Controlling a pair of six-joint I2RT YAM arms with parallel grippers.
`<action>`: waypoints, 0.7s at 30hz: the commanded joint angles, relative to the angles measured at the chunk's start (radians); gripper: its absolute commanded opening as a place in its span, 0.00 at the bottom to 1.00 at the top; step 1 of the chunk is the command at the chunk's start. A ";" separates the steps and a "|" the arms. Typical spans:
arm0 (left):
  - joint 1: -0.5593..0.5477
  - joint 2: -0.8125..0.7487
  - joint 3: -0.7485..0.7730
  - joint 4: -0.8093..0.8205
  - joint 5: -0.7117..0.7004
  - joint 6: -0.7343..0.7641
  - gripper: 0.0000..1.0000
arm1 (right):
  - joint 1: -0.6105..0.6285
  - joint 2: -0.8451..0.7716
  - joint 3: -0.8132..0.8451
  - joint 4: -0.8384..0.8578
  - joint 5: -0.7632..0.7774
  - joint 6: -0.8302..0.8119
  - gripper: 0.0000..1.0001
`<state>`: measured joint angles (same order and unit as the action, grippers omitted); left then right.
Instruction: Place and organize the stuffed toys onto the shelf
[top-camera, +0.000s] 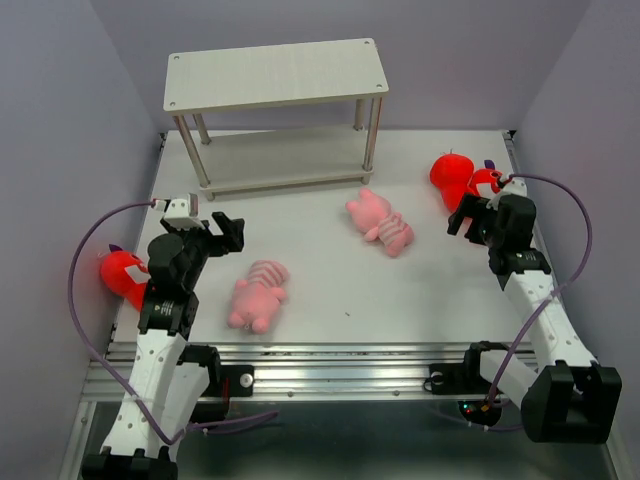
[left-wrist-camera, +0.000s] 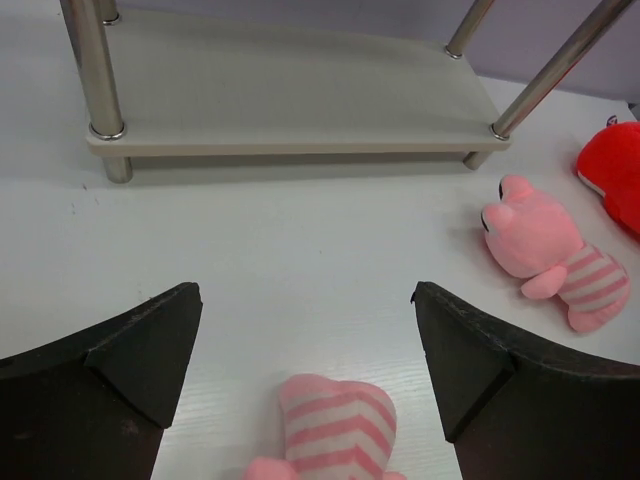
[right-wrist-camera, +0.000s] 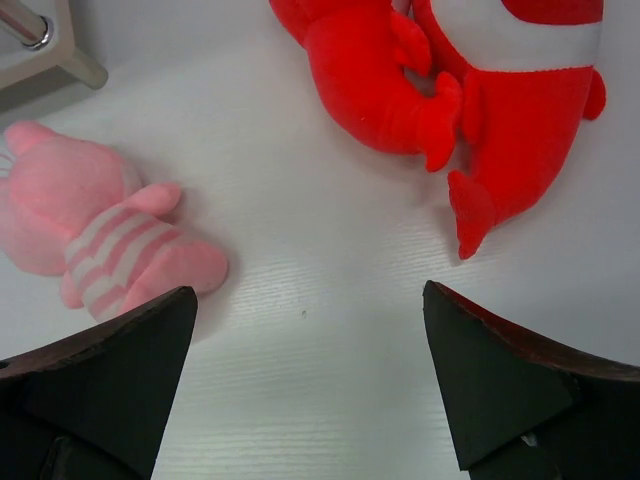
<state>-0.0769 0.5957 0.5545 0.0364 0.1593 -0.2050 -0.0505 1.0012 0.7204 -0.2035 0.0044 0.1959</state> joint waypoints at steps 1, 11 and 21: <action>0.000 0.018 0.041 0.046 0.042 0.016 0.99 | 0.003 -0.029 0.036 0.052 0.005 0.027 1.00; -0.001 0.180 0.059 0.023 0.103 -0.004 0.99 | 0.003 -0.122 -0.068 0.047 -0.497 -0.283 1.00; -0.093 0.282 0.071 -0.035 0.048 -0.019 0.96 | 0.003 -0.161 -0.138 -0.039 -0.819 -0.496 1.00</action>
<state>-0.1123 0.8616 0.5732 0.0135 0.2653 -0.2218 -0.0505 0.8330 0.5858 -0.2035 -0.6266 -0.1722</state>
